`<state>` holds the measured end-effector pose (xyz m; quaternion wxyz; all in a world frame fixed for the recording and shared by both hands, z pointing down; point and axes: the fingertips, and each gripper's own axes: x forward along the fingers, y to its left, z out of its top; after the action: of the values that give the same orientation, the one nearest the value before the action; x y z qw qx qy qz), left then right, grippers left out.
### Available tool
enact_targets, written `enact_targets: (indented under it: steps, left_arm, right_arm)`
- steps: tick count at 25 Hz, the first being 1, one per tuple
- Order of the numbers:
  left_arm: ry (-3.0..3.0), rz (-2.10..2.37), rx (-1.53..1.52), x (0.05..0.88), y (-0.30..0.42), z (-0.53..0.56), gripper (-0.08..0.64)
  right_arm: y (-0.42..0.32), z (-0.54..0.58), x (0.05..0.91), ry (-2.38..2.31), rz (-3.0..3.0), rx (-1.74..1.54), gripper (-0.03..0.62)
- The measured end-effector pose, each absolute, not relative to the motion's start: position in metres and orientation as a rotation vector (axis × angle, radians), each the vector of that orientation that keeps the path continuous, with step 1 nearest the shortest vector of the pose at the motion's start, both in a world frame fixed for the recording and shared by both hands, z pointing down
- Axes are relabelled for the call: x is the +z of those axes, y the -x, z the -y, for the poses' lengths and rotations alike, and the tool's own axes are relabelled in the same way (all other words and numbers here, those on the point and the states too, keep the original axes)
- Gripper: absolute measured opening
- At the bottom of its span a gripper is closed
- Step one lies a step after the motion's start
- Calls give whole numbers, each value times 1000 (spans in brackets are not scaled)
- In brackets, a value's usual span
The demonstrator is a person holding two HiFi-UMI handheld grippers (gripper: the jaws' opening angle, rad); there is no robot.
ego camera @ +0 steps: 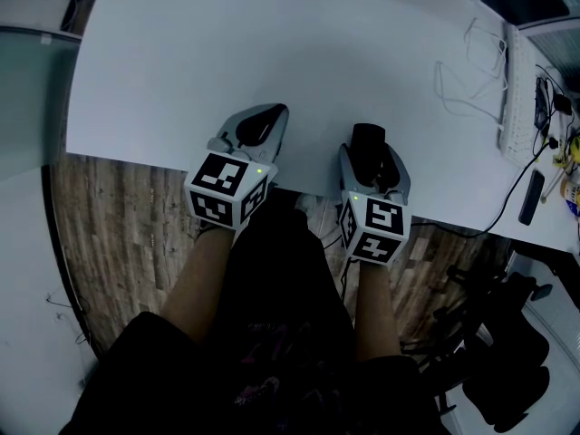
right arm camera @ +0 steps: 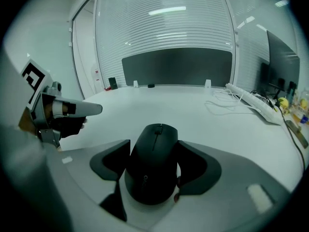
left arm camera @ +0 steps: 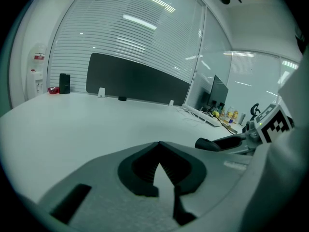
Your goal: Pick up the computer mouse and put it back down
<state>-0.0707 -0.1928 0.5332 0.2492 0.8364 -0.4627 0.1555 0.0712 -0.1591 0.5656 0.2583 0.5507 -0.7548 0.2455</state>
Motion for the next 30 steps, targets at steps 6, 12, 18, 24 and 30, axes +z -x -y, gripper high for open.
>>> enact_targets:
  steps: [6,12,18,24,30]
  left_arm:
    - [-2295,1272,407,522,68,196,0]
    - [-2327,1295,373,498,62,200,0]
    - [-2375,1326,340,464,56,203,0]
    - [-2428,1356,301,428,49,200,0]
    - [-2484,1406,254,389,47,200,0]
  right_arm:
    - [-76,169,541,-1546,2102,632,319]
    - [-84,177,510,-1604,2155,596,319]
    - [-93,183,469,-1664,2220,539,319]
    - [-103,184,425,-1722,2282,480,319]
    - [-114,184,385,-1771,2336,402,319]
